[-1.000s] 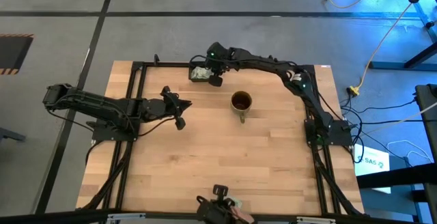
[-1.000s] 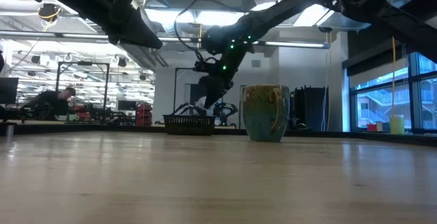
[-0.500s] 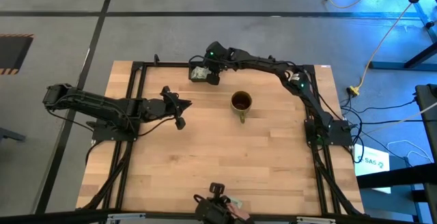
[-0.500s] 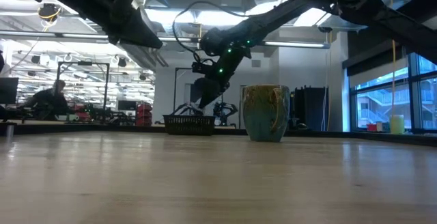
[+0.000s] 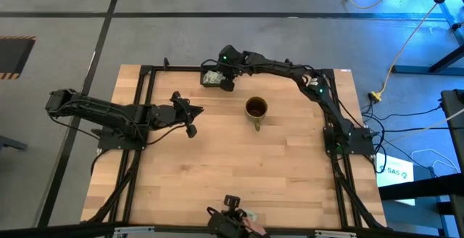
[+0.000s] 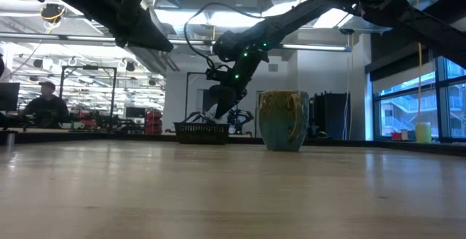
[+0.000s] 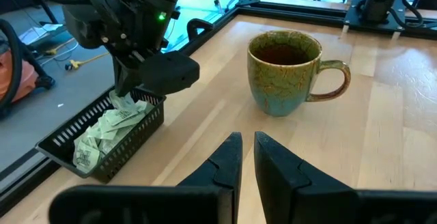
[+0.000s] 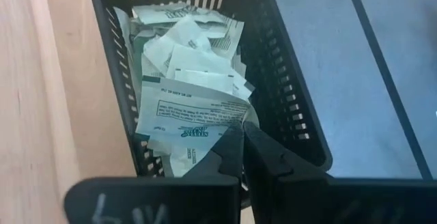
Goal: Pick and place Stevia / Truvia into bins
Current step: Put the stevia packet into the black container
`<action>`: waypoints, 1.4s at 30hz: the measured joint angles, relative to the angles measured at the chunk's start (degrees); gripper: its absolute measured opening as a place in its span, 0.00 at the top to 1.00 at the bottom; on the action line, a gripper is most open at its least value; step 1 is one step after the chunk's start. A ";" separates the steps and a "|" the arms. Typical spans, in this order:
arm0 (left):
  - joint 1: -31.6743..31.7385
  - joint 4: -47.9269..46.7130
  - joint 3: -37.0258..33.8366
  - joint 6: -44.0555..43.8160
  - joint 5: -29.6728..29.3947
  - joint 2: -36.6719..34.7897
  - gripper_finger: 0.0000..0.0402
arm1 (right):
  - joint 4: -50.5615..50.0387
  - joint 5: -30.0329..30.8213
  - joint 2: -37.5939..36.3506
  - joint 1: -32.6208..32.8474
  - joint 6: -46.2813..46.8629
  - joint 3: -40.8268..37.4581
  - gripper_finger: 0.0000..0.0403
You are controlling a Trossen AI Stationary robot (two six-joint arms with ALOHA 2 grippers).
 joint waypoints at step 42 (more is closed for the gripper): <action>0.00 -0.11 0.00 -1.31 0.09 0.00 0.92 | 1.89 0.16 0.00 0.02 -0.03 0.00 0.81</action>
